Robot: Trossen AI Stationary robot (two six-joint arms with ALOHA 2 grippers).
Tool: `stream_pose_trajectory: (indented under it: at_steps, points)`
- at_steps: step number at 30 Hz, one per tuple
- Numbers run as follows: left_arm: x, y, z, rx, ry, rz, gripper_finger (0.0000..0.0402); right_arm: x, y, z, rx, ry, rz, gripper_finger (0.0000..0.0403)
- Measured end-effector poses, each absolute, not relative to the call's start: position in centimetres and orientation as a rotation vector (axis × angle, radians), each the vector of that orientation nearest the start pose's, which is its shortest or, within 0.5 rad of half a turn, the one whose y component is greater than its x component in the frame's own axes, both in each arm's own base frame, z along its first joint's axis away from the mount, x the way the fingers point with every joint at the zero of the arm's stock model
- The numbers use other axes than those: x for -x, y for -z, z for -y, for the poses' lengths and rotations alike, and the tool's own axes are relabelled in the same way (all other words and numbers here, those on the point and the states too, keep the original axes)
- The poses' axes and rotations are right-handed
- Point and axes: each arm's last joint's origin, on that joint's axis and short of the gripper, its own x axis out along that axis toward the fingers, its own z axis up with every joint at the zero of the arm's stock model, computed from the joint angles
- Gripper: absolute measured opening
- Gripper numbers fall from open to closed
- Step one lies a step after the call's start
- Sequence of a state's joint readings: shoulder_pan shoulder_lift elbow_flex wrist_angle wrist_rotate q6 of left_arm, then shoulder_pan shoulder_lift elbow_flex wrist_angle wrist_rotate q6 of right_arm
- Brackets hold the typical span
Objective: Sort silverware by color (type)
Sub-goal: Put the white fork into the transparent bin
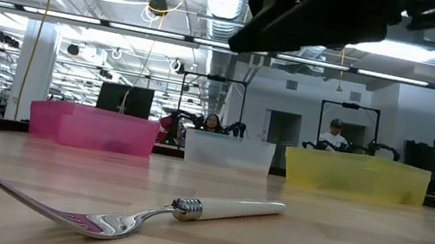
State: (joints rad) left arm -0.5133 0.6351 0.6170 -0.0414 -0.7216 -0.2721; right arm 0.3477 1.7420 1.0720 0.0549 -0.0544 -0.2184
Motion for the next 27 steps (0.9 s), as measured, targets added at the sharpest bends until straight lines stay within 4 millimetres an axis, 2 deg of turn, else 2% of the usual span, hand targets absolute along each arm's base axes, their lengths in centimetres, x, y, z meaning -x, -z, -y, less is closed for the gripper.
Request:
stream_pose_trajectory:
  at_steps: [10,17,22,27]
  points:
    - [-13.4,-31.0,5.3,0.236,-0.214,-0.021,0.0212,-35.0,-20.2,-13.0,0.341,-0.468,-0.557,0.0221]
    - [-13.4,-30.9,5.3,0.227,-0.216,-0.032,0.0212,-35.6,-19.0,-13.9,0.361,-0.488,-0.545,0.0221]
    - [-13.4,-30.9,5.3,0.227,-0.216,-0.032,0.0212,-35.6,-16.9,-14.6,0.413,-0.52,-0.595,0.0221]
    - [-13.4,-30.9,5.3,0.229,-0.215,-0.03,0.0212,-35.7,-16.0,-14.9,0.424,-0.534,-0.612,0.0221]
